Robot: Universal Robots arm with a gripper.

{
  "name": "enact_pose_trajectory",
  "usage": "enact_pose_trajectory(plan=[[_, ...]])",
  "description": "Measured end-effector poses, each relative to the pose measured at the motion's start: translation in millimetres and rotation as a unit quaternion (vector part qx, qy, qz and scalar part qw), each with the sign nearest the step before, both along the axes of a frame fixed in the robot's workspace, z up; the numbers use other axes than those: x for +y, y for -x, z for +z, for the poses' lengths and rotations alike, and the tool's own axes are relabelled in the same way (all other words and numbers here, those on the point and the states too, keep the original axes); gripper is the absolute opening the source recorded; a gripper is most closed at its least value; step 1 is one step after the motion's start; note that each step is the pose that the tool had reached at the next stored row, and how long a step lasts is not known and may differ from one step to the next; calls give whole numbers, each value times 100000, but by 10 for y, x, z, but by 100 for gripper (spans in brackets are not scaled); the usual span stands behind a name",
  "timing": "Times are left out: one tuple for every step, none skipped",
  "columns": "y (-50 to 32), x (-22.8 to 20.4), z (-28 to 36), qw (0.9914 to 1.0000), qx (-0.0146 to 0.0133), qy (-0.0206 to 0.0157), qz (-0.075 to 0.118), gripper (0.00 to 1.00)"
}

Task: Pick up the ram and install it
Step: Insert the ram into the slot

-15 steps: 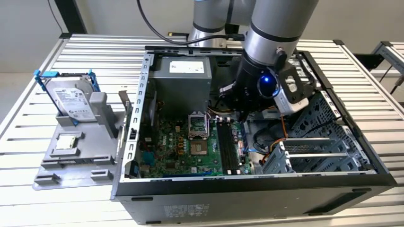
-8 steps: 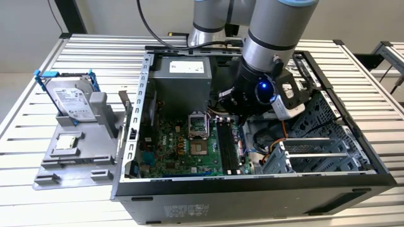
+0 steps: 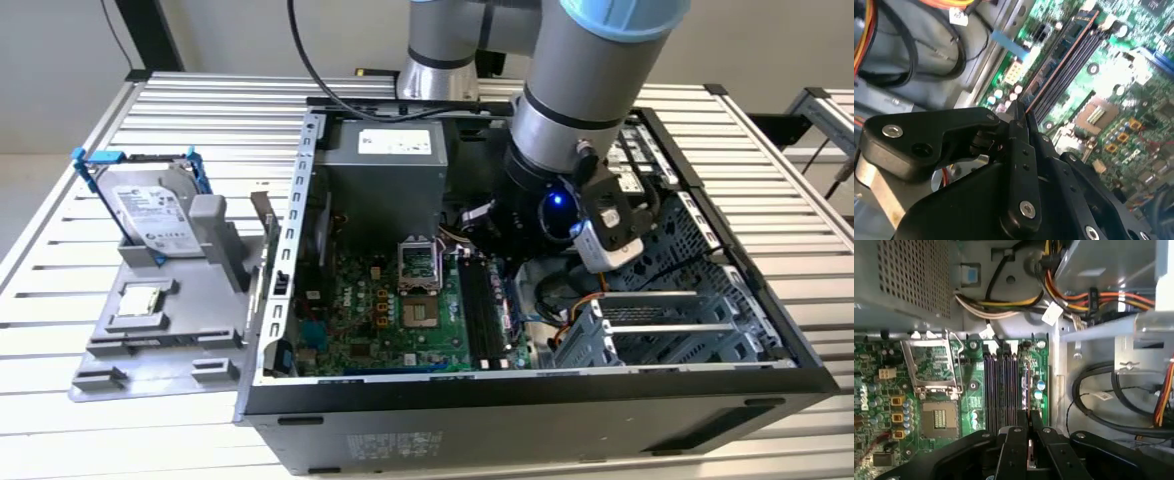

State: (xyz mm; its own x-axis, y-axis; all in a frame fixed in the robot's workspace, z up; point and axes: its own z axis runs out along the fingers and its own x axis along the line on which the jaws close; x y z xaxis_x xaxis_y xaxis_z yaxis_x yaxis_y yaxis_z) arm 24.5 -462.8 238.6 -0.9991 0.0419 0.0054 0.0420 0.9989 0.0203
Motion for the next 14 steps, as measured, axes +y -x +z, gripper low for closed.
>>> enact_pose_trajectory(plan=[[6, -2, -19, 100000, -3, -13, -11, 0], [27, 0, -36, 100000, 2, 3, -6, 0], [52, 8, -44, 100000, 5, 9, 0, 0], [58, 11, -44, 100000, 19, 13, 0, 0], [59, 11, -44, 100000, 18, 13, 2, 0], [59, 11, -44, 100000, 21, 12, 4, 0], [59, 11, -44, 100000, 26, 15, 5, 0], [60, 22, -48, 100000, 28, -2, 7, 0], [60, 53, -51, 100000, 25, 9, 64, 0], [59, 86, -57, 100000, 26, 15, 125, 0], [60, 98, -65, 100000, 25, 19, 151, 0], [59, 99, -78, 100000, 22, 76, 191, 0], [59, 99, -87, 99999, 29, 162, 335, 0], [59, 99, -93, 99998, 26, 197, 653, 0]])
